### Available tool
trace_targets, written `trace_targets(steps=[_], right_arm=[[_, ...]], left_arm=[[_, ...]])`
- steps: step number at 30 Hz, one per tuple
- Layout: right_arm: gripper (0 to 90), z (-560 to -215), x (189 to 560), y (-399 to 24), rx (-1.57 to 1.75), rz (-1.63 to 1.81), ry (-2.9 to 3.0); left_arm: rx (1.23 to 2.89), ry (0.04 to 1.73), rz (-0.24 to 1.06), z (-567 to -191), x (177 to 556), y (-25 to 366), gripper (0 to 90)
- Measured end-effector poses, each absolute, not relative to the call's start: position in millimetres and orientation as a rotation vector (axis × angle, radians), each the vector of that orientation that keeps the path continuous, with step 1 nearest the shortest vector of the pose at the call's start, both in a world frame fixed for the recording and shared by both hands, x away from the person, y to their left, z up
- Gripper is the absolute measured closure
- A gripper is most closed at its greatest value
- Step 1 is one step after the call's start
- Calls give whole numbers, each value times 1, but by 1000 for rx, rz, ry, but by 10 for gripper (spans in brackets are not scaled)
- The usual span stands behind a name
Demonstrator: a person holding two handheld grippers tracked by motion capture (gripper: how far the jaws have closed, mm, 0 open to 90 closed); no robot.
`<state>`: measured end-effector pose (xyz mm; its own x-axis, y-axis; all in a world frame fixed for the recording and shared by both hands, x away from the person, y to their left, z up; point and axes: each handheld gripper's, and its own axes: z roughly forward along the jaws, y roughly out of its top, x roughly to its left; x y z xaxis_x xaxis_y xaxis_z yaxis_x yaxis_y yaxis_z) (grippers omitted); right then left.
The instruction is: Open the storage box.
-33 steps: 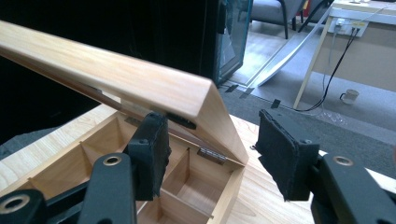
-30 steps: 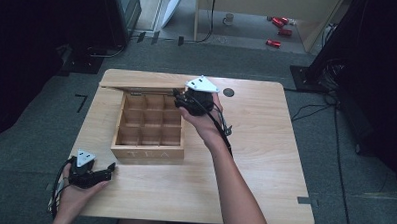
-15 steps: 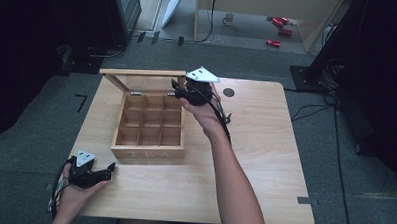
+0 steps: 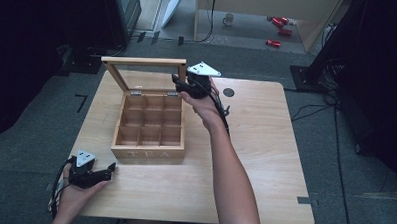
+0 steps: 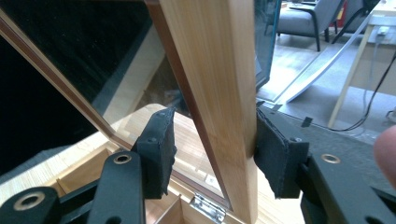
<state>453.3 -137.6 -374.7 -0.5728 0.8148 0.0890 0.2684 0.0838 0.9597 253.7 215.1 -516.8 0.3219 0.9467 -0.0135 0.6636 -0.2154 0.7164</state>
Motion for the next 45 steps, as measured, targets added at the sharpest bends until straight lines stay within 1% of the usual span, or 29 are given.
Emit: trace_targets(steps=[11,25,31,45], right_arm=[[529,-391,469,-138,1101,1477,1937],[634,-392,478,-143,1114,1462,1922],[666,-393,483,-142,1114,1437,1902],[673,-390,499,-134,1232,1391,1859]], left_arm=[[1960,1411,573,-517,254,215,184],[1960,1409,573,-517,254,215,185],[1959,1409,574,-517,254,215,185],[1956,1403,561,-517,254,216,184]])
